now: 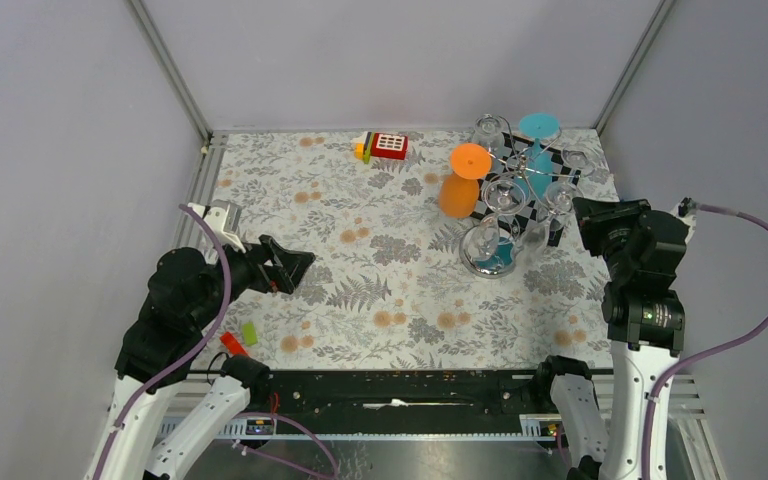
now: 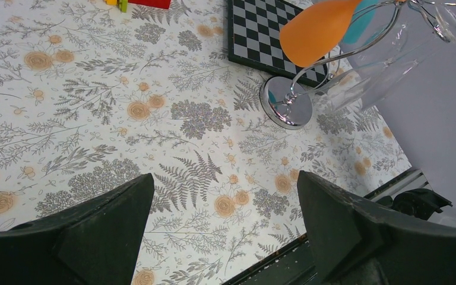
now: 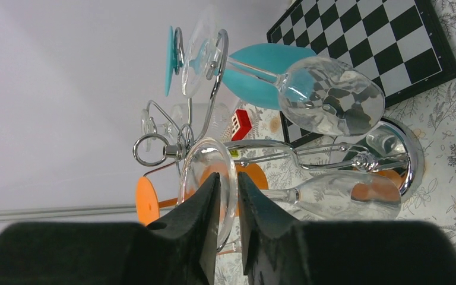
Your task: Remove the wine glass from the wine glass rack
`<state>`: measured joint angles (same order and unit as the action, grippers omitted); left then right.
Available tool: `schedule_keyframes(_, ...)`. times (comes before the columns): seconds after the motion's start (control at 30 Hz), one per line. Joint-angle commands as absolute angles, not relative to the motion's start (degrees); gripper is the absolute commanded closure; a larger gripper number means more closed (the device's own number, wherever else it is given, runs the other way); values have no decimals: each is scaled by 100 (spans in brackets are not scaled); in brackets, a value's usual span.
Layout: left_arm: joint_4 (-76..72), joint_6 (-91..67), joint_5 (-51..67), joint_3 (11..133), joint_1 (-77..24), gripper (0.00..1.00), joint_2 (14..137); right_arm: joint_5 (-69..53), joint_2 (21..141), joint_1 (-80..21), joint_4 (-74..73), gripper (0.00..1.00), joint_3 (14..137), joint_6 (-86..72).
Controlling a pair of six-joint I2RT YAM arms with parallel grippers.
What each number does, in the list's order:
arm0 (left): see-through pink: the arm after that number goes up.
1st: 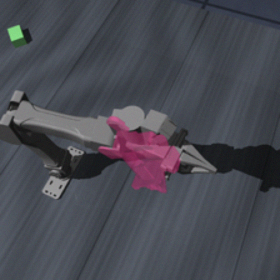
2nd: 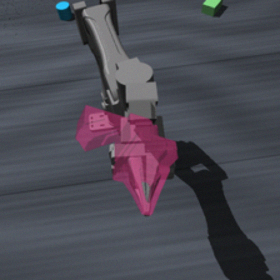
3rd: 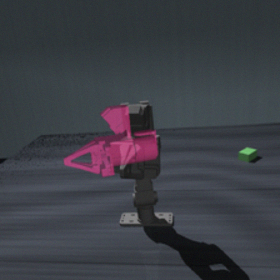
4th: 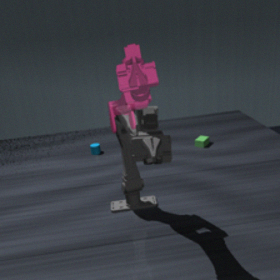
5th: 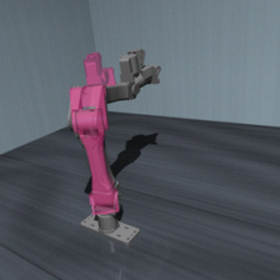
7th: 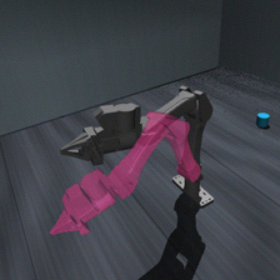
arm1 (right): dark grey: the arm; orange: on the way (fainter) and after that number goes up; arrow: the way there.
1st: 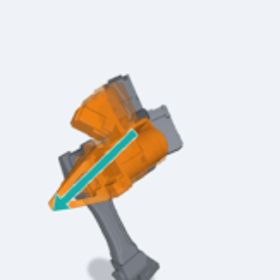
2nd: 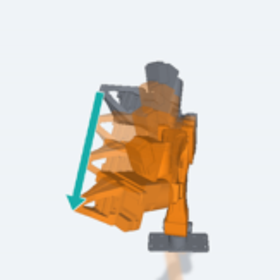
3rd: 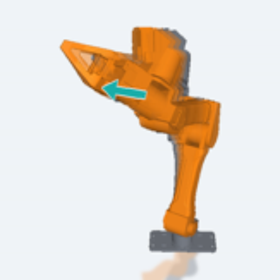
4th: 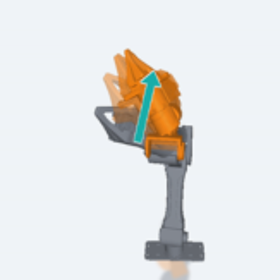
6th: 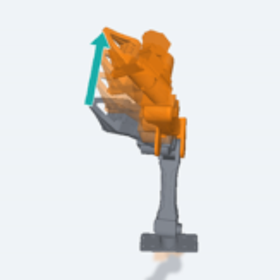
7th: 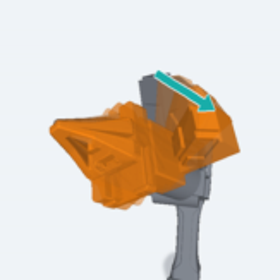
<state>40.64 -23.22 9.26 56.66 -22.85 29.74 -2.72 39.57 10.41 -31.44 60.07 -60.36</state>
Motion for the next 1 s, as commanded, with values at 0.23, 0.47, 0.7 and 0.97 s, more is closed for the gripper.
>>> schedule_keyframes(0.23, 3766, -2476, 862, 5644, -2259, 1, 2965, -246, 3861, 1099, -2892, 100, 6123, -5927)
schedule_keyframes(0.47, 3751, -2499, 769, 5651, -2259, 1, 3027, -330, 3798, 1099, -2896, 100, 6208, -6210)
schedule_keyframes(0.7, 3683, -2504, 716, 5726, -2259, 1, 2994, -249, 3435, 1099, -2905, 100, 6190, -6673)
schedule_keyframes(0.97, 3630, -2549, 674, 5748, -2259, 1, 2991, -558, 3385, 1099, -3246, 100, 6322, -6844)
